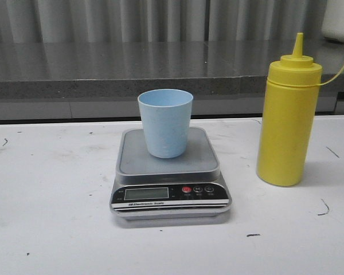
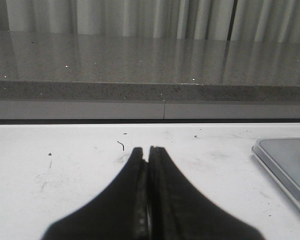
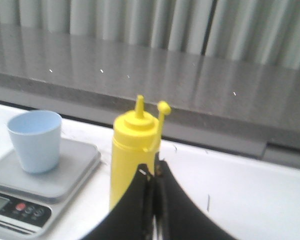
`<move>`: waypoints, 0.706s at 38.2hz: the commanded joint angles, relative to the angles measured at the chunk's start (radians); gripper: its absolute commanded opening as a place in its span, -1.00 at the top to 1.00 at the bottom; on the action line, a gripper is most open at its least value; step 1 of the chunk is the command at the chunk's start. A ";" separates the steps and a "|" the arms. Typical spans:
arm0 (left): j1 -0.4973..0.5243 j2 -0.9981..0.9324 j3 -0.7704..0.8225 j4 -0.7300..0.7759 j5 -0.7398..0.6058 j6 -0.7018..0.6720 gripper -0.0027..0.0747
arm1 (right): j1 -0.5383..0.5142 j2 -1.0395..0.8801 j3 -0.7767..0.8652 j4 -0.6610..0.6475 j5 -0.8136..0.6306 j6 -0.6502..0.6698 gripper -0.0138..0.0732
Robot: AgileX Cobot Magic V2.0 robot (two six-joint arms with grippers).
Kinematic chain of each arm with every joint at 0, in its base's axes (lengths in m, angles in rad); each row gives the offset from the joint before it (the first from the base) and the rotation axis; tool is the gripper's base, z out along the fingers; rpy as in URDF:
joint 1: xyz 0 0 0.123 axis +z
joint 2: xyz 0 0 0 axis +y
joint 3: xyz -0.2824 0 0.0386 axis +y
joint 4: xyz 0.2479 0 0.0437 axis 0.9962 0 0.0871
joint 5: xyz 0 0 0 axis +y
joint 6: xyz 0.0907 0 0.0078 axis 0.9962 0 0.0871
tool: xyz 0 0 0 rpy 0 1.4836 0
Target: Pour seasoning into cup on scale with both arms
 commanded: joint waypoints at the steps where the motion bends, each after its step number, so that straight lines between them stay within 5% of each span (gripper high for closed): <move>1: 0.001 -0.018 0.023 -0.009 -0.082 -0.005 0.98 | -0.067 -0.012 -0.004 -0.019 -0.021 0.020 0.96; 11: 0.001 -0.018 0.023 -0.009 -0.082 -0.005 0.98 | -0.201 -0.137 0.139 -0.019 -0.032 0.020 0.96; 27: 0.001 -0.016 0.023 -0.009 -0.083 -0.005 0.98 | -0.207 -0.242 0.202 -0.009 0.023 0.040 0.96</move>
